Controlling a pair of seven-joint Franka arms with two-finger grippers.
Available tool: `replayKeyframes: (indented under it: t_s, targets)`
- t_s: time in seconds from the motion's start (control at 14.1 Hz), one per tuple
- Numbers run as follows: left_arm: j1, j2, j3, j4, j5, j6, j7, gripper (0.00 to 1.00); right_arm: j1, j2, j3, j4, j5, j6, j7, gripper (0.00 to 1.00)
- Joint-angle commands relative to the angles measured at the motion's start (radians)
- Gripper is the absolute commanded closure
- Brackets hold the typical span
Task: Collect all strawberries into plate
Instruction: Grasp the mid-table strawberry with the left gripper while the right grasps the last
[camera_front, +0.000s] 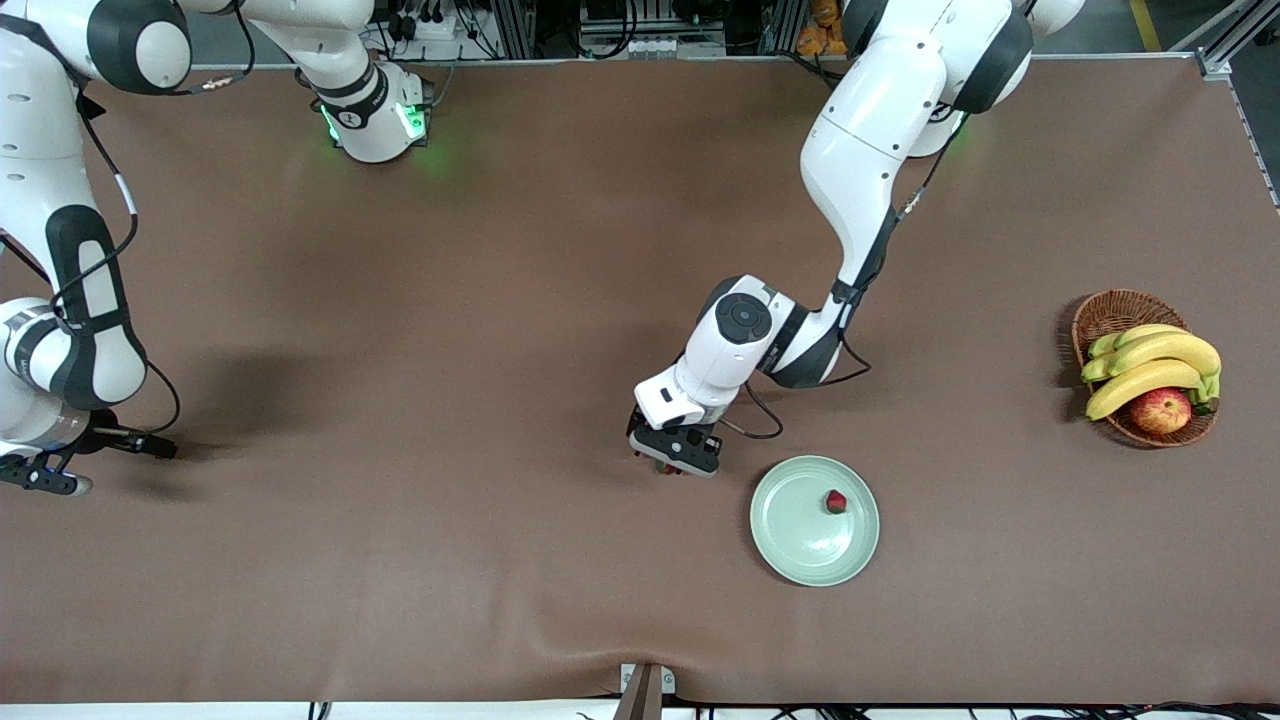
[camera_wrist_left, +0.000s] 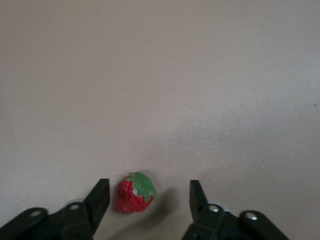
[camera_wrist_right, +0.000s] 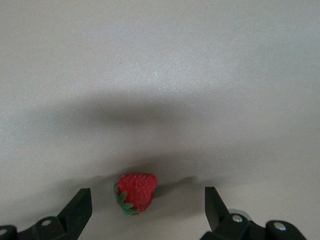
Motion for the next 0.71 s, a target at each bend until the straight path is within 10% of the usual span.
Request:
replayKeyframes:
  t_s: [0.0,0.28,0.43,0.64]
  targets:
    - [0.002,0.018,0.008,0.011,0.046,0.038,-0.001,0.4,-0.014,-0.001,0.018,-0.011,0.048,0.011,-0.013,0.0]
    - [-0.004,0.022,0.008,0.009,0.046,0.039,-0.002,0.41,-0.012,0.01,0.018,-0.005,0.05,0.014,-0.011,0.01]
    - [-0.004,0.022,0.008,0.003,0.046,0.042,-0.002,0.43,-0.012,0.015,0.019,-0.005,0.085,0.013,-0.01,0.61]
    - [0.0,0.022,0.008,0.002,0.048,0.044,-0.002,0.53,-0.001,0.016,0.019,-0.002,0.136,0.011,-0.013,0.98]
